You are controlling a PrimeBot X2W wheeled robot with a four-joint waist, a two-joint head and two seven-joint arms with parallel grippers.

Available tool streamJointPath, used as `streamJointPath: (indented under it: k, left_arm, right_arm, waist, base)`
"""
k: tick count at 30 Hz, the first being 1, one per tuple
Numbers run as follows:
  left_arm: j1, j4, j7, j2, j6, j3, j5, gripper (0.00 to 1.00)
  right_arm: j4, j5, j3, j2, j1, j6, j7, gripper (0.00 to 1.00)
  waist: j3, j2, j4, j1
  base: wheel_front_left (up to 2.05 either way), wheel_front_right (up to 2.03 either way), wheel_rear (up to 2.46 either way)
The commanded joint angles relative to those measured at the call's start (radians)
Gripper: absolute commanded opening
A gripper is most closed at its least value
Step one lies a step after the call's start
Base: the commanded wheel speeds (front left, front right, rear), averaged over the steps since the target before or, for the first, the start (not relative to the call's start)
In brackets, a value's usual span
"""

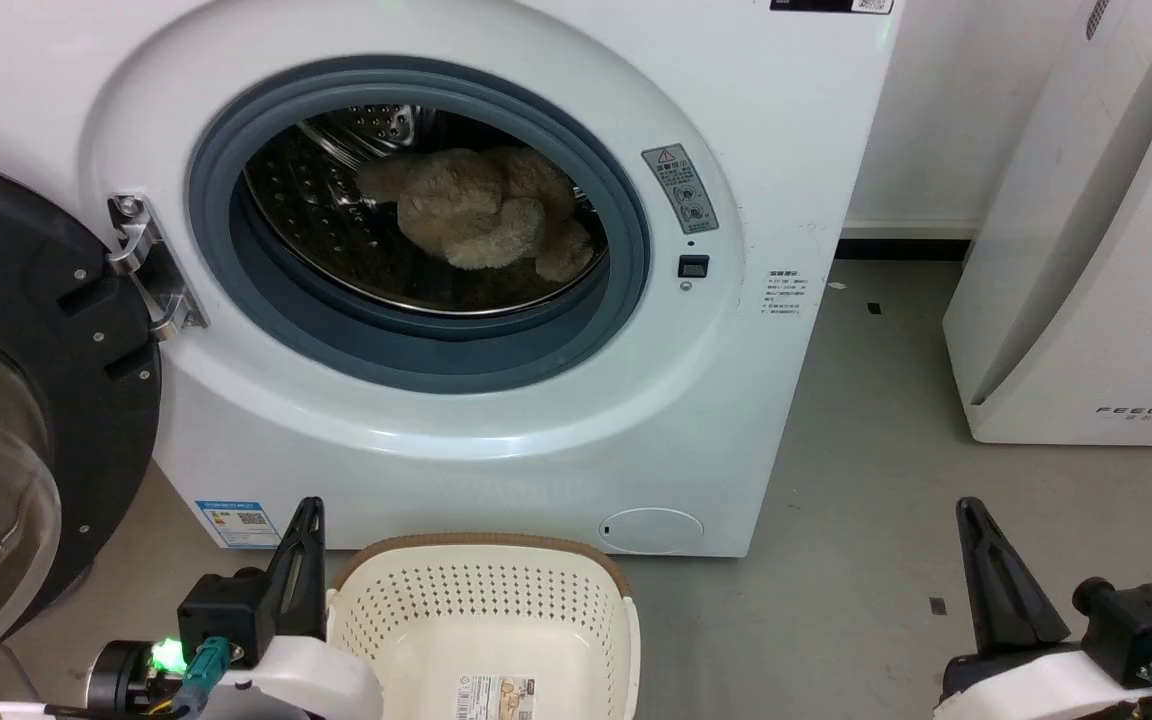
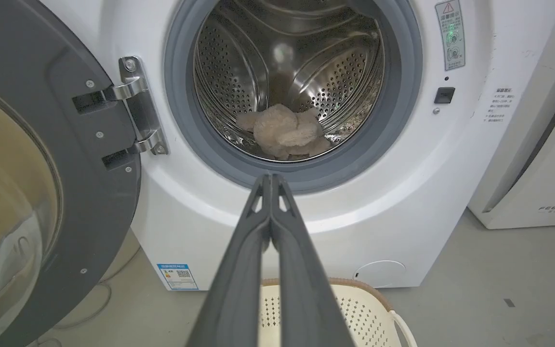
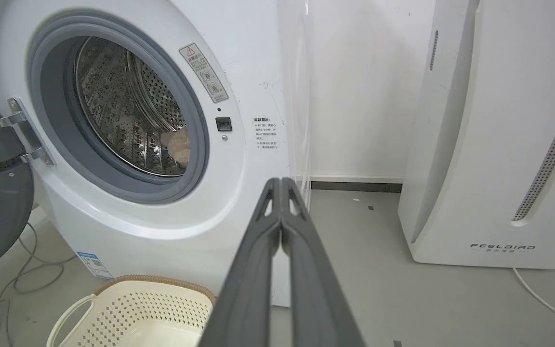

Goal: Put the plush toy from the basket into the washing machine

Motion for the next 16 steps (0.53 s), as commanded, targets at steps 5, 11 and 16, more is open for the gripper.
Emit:
streamJointPath:
  k: [5, 11, 16]
  left_arm:
    - [0.007, -0.014, 0.014, 0.000, 0.007, -0.002, 0.008, 0.00]
    - [0.008, -0.024, 0.026, -0.001, 0.010, -0.004, 0.010, 0.00]
    - [0.008, -0.032, 0.036, -0.001, 0.012, -0.006, 0.010, 0.00]
  right_arm:
    - [0.001, -0.020, 0.004, 0.000, -0.019, 0.000, 0.015, 0.00]
    - [0.001, -0.032, 0.006, 0.000, -0.023, 0.000, 0.027, 0.00]
    - [0.001, -0.043, 0.007, 0.000, -0.026, 0.000, 0.037, 0.00]
  waist:
    - [0.000, -0.0001, -0.002, 0.0000]
    - [0.000, -0.0001, -0.005, 0.0000]
    - [0.000, -0.0001, -0.007, 0.0000]
  base:
    - [0.00, 0.00, 0.00]
    - [0.00, 0.00, 0.00]
    - [0.00, 0.00, 0.00]
